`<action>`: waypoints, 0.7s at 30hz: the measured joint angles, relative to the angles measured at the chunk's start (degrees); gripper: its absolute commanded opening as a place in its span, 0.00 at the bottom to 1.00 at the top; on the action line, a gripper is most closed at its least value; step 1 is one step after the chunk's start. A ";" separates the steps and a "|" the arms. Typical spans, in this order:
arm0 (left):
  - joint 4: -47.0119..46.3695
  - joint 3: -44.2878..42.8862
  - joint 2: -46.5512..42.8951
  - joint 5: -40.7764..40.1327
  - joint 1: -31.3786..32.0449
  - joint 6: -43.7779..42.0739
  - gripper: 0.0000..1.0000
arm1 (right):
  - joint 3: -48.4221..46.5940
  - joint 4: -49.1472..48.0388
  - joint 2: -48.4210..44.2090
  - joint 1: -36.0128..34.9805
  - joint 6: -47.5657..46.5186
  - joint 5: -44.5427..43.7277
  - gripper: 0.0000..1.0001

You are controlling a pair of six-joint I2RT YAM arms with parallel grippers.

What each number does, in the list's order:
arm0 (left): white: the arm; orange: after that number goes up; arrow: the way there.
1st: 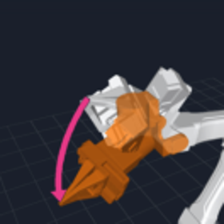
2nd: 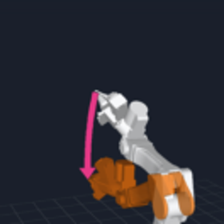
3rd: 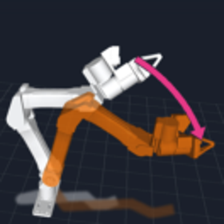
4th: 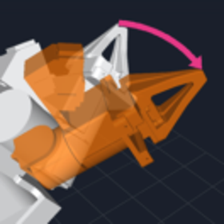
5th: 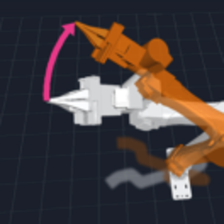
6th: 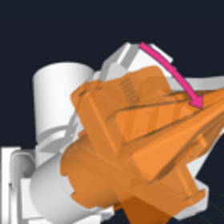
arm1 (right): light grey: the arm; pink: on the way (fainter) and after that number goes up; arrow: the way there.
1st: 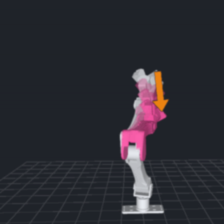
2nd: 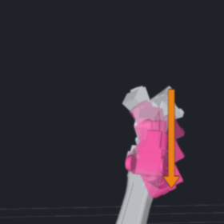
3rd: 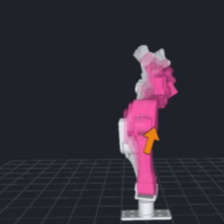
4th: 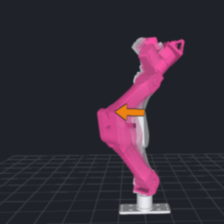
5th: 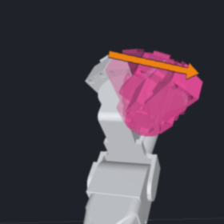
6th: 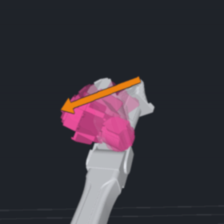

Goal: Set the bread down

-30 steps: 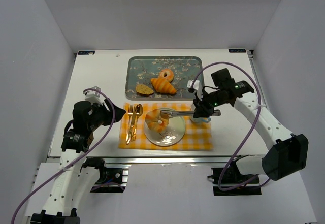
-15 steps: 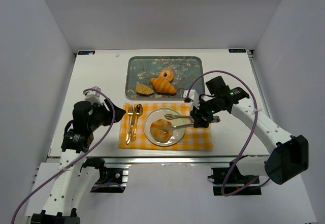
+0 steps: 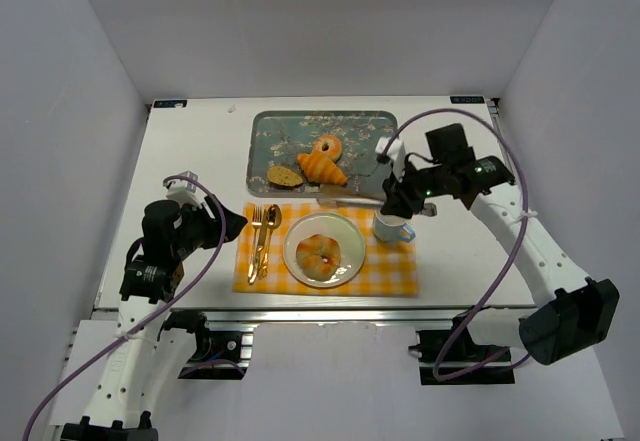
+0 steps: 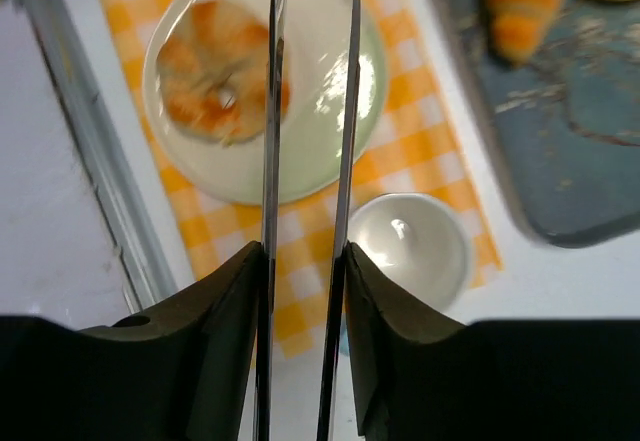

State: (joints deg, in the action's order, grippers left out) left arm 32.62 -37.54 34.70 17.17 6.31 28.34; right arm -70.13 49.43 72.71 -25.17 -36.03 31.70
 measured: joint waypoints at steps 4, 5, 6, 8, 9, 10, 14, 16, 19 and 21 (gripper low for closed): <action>0.13 0.00 -0.15 -0.11 0.00 -0.02 0.67 | -4.42 -5.31 0.94 6.78 7.43 2.16 0.38; 0.20 0.00 -0.26 -0.15 0.00 0.00 0.67 | -4.87 -7.08 1.40 9.29 9.38 2.01 0.35; 0.31 0.00 -0.35 -0.20 0.00 0.00 0.67 | -5.20 -9.22 2.05 12.48 11.69 1.88 0.34; 0.39 0.00 -0.61 -0.24 0.00 0.00 0.67 | -5.05 -13.42 3.93 19.19 16.22 -0.28 0.32; 0.37 0.00 -0.74 -0.24 0.00 0.00 0.67 | -4.57 -15.76 5.20 22.56 18.34 -1.64 0.30; 0.35 0.00 -0.90 -0.22 0.00 0.00 0.67 | -3.74 -18.23 6.51 25.75 20.70 -3.56 0.29; 0.37 0.00 -1.33 -0.22 0.00 0.02 0.67 | 1.53 -25.57 12.13 35.85 27.39 -11.06 0.29; 0.35 0.00 -1.44 -0.22 0.00 0.02 0.67 | 6.97 -30.14 13.22 38.10 29.05 -15.10 0.29; 0.33 0.00 -1.44 -0.20 0.00 0.02 0.67 | 15.04 -34.91 13.22 38.38 29.51 -19.19 0.34; 0.31 0.00 -1.38 -0.20 0.00 0.02 0.67 | 18.45 -36.70 13.46 38.12 29.42 -21.24 0.43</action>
State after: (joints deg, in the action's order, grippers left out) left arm 32.93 -37.54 33.32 16.97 6.31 28.36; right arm -51.68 12.73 86.17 12.95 -6.61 10.46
